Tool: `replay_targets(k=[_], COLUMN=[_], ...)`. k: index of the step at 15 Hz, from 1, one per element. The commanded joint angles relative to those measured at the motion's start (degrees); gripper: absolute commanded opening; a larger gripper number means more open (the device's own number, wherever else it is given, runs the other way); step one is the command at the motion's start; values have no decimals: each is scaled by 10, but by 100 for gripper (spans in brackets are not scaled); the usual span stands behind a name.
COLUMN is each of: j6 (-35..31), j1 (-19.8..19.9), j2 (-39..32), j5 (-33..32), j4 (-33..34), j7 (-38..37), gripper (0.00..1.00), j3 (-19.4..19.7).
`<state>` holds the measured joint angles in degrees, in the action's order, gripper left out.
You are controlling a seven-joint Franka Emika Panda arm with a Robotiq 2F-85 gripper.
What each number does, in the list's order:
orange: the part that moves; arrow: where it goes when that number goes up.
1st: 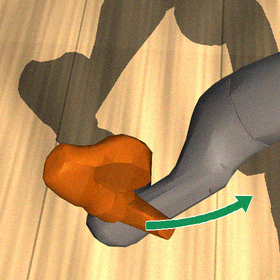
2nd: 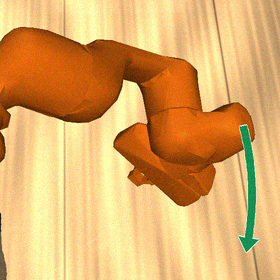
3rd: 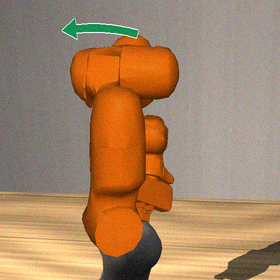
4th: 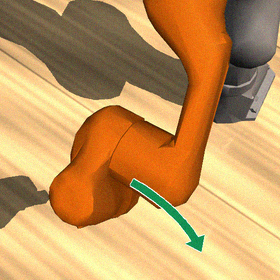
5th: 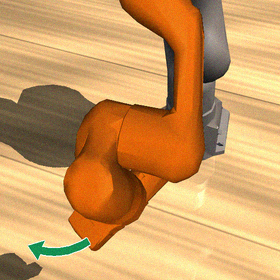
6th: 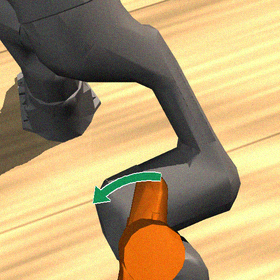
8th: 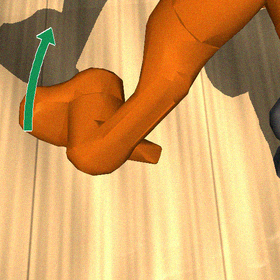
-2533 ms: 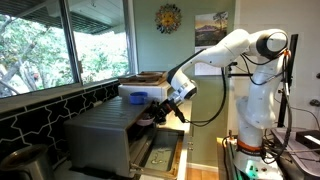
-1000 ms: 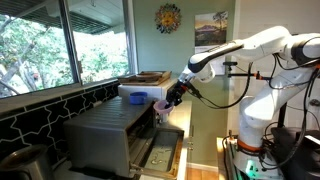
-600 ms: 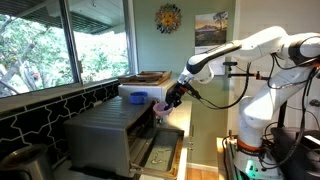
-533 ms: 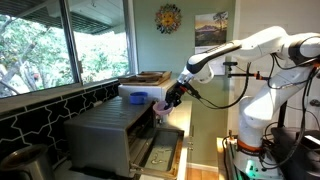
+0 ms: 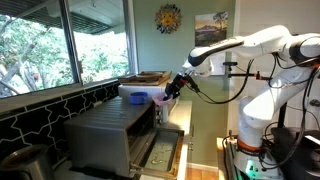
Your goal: Pour the contents in the container in the oven into the blue bowl
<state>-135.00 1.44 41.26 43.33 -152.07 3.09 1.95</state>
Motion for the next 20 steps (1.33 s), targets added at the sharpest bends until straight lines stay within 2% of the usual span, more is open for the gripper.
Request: replay_targets(k=[1, 6, 12, 20], j6=[26, 38, 16, 19], j1=[-9, 0, 8, 27], j2=[6, -27, -89, -161], j5=[-20, -37, -75, -230], j4=[36, 102, 181, 264], j7=[-6, -39, -106, -235], gripper=[5, 5, 5, 5], j3=[15, 2, -20, -60])
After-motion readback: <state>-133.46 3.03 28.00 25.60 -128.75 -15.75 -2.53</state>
